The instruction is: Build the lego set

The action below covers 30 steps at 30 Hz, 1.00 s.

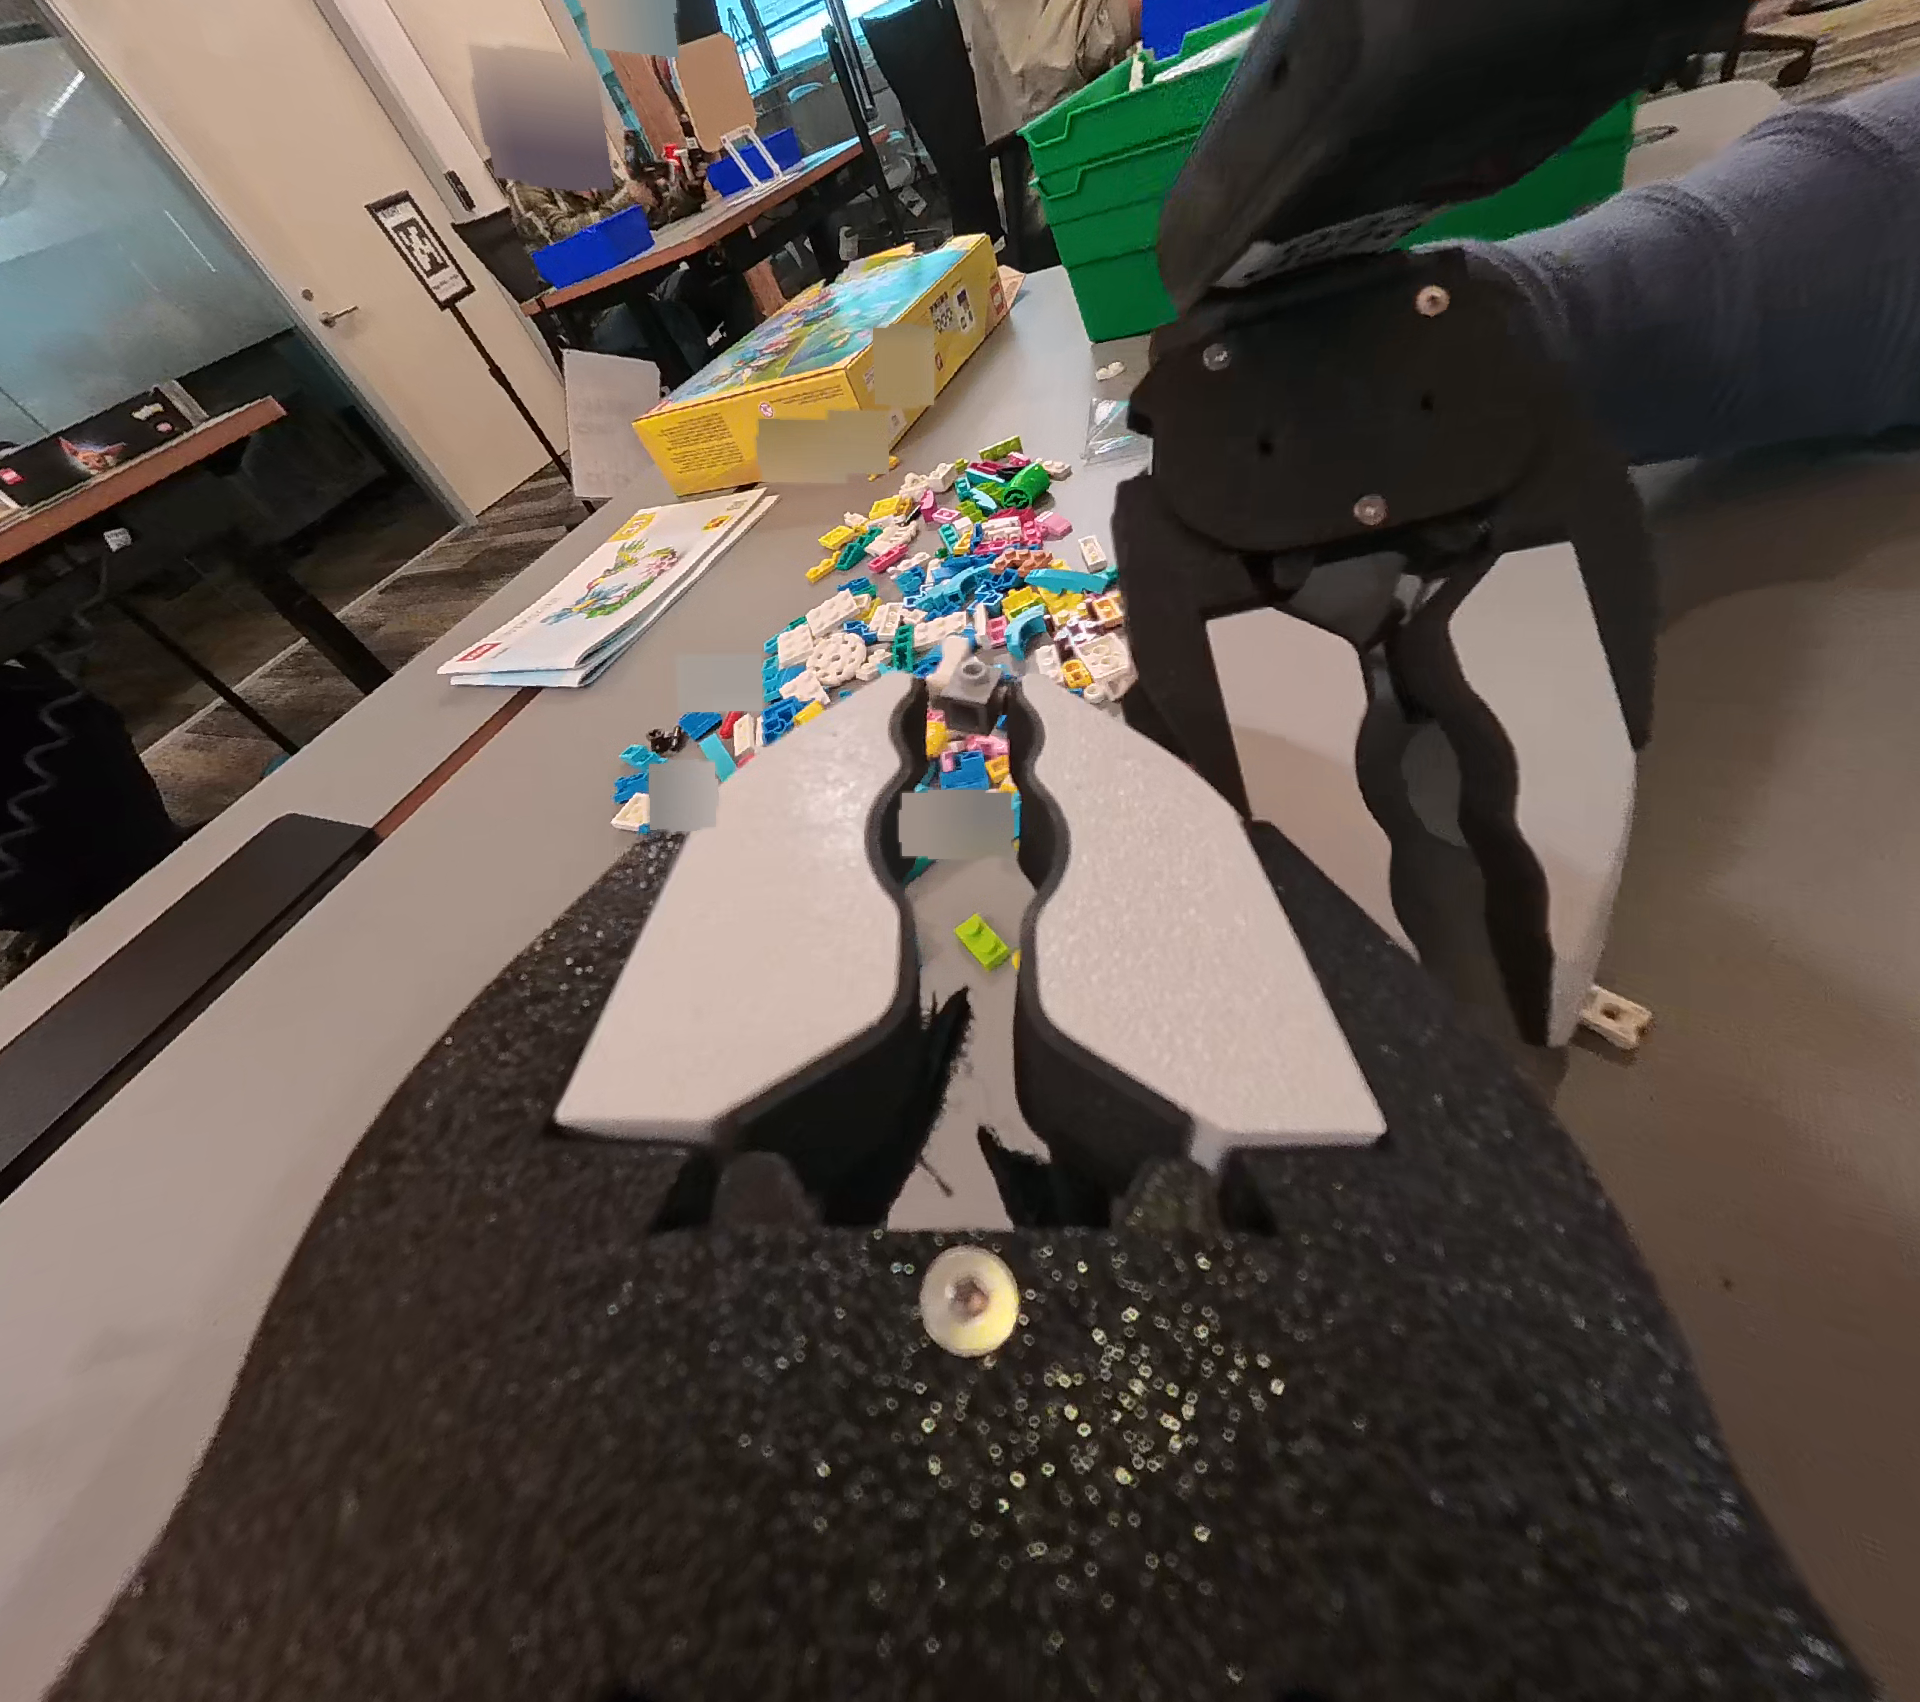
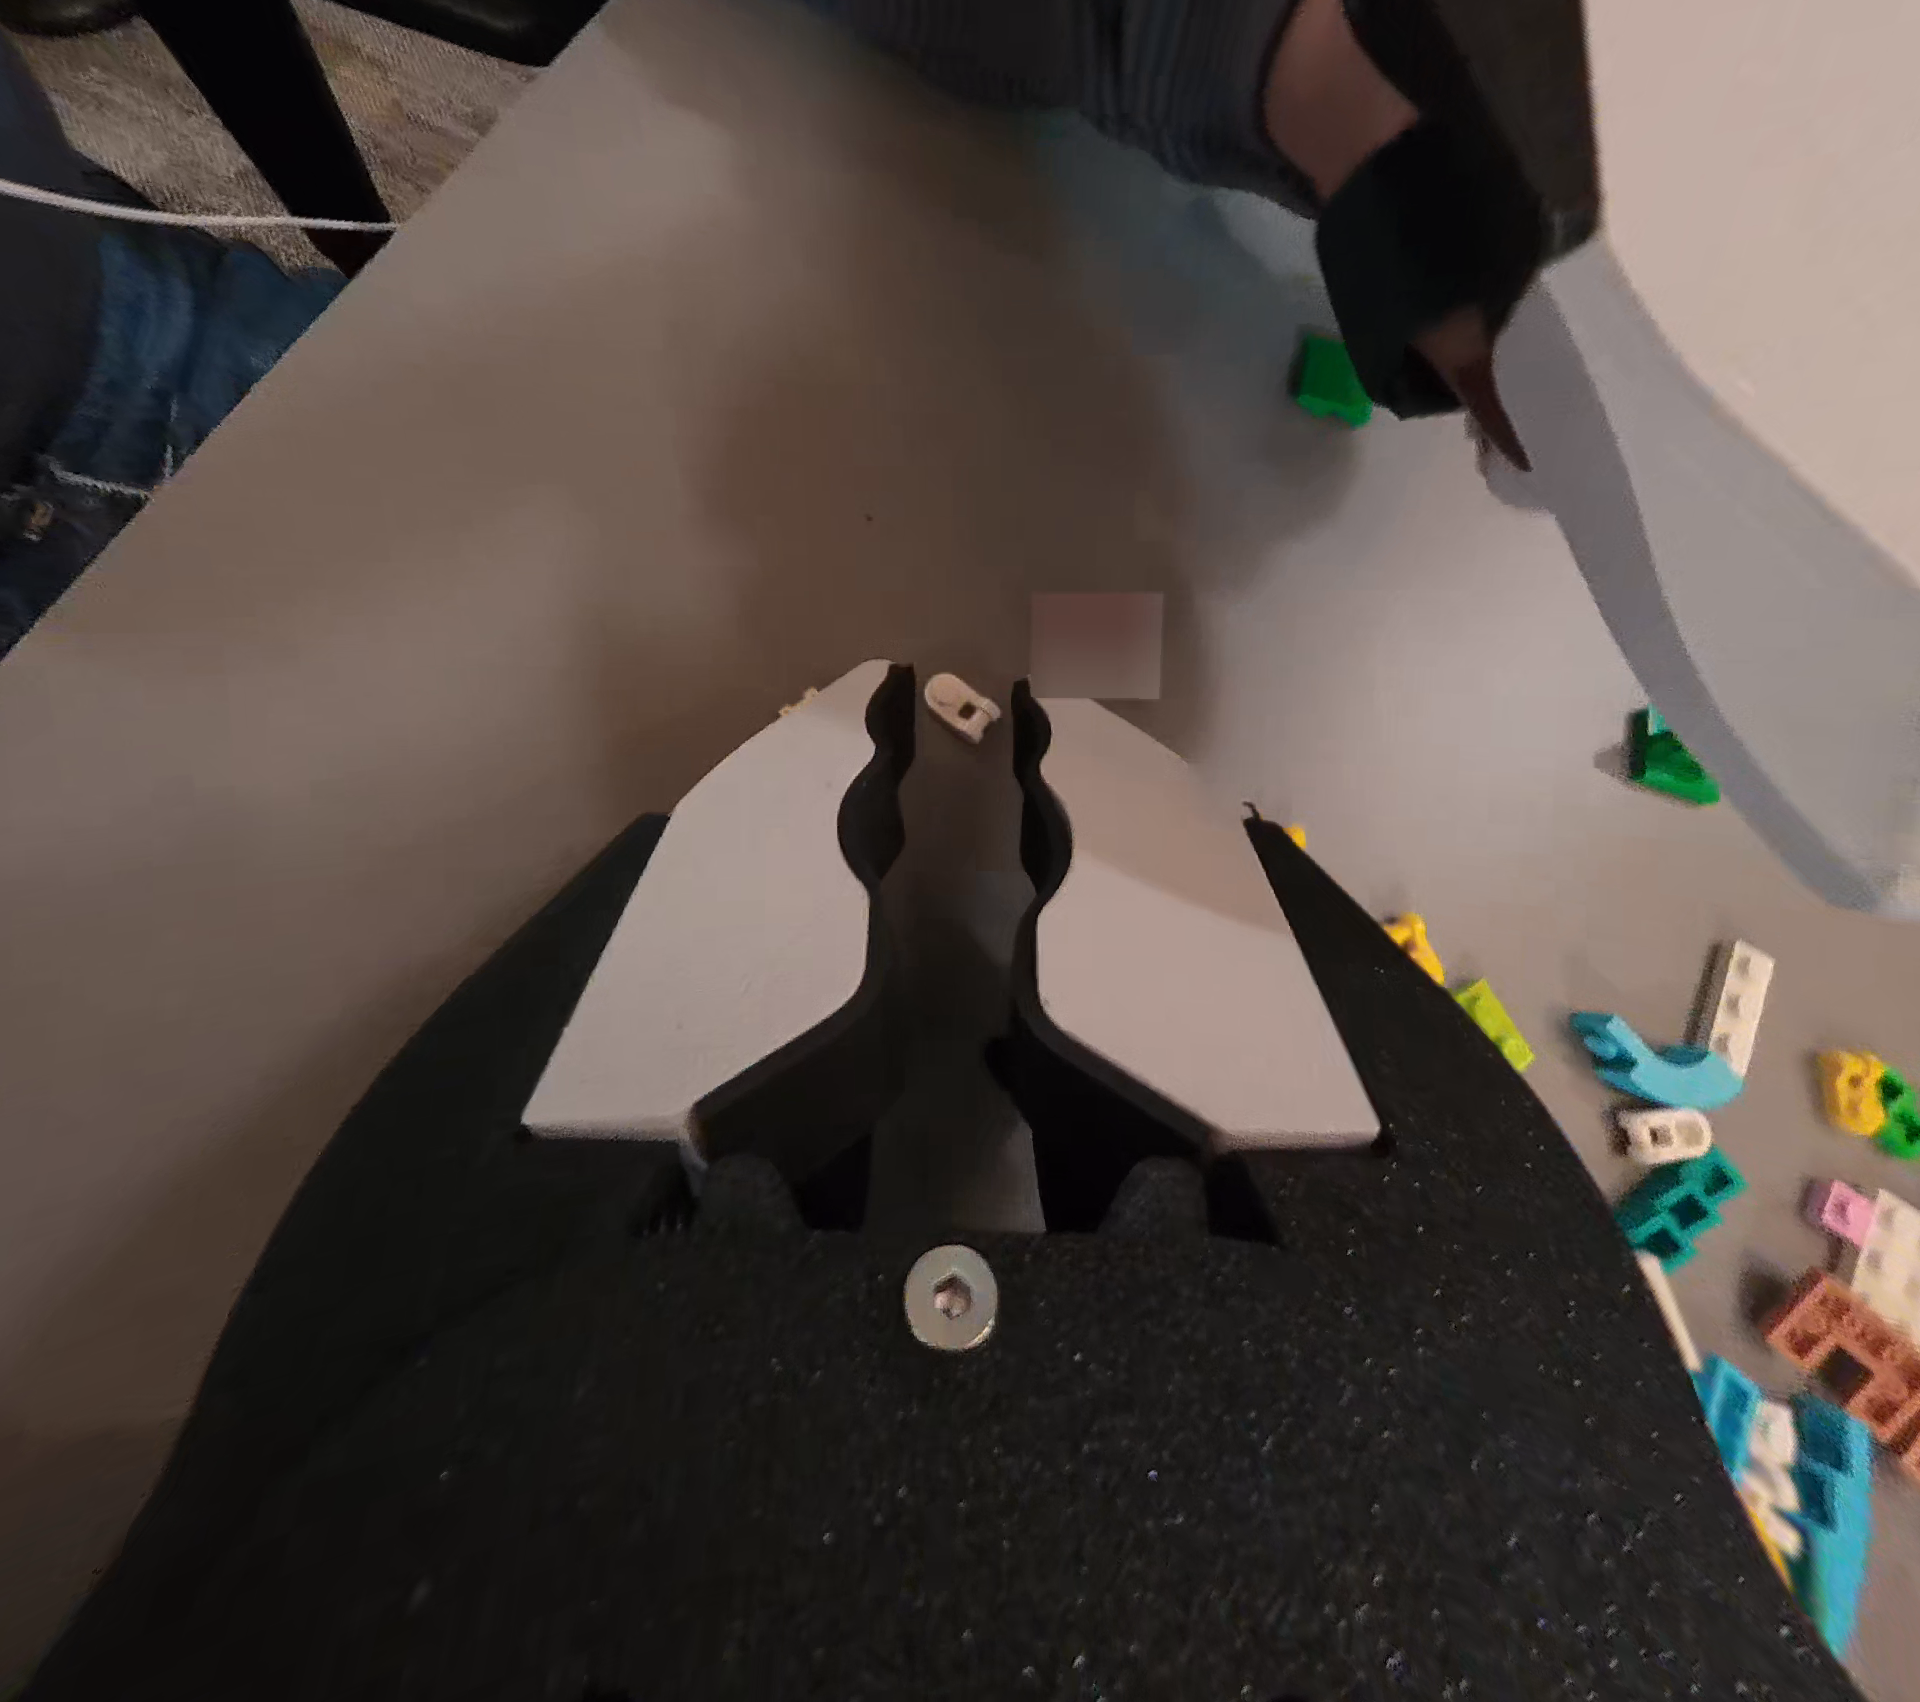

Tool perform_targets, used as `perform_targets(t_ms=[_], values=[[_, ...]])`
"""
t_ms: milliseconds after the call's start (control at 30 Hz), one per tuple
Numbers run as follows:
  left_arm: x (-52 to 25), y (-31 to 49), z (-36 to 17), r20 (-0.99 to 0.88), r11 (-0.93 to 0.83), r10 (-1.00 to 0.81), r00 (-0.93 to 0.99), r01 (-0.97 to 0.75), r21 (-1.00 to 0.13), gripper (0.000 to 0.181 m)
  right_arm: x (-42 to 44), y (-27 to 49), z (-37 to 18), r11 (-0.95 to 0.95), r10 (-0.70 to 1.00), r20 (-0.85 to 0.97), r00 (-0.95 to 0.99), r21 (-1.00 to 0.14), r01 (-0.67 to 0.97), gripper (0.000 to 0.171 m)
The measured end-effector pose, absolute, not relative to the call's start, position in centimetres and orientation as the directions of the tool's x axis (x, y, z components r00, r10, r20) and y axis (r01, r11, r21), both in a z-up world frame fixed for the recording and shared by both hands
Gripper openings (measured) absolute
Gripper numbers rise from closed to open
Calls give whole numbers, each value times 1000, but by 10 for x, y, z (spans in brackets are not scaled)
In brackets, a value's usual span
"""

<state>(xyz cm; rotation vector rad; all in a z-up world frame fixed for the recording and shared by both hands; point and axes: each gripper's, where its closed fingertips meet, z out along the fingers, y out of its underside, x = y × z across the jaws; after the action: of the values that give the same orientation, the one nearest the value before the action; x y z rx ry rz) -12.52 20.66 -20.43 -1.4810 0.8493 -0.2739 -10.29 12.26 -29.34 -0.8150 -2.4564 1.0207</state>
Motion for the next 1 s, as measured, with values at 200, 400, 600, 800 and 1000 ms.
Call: perform_targets(t_ms=[200,400,600,800,1000], values=[[-124,206,-206,-326,119,-651,685,-332,-936,15,-91,122,-300,603,592,28,-805,-678,420,19],[-121,206,-209,-323,111,-664,675,-338,-935,14,-98,122,-301,622,566,73,-821,-692,367,19],[-122,206,-209,-315,106,-668,674,-333,-937,14,-97,119,-301,624,543,49,-838,-692,364,10],[-120,206,-210,-311,108,-671,674,-326,-939,14,-91,119,-292,600,555,14,-832,-700,389,7],[-112,203,-204,-209,89,-724,658,-211,-973,14,-84,128,-223,566,617,123,-778,-756,330,7]])
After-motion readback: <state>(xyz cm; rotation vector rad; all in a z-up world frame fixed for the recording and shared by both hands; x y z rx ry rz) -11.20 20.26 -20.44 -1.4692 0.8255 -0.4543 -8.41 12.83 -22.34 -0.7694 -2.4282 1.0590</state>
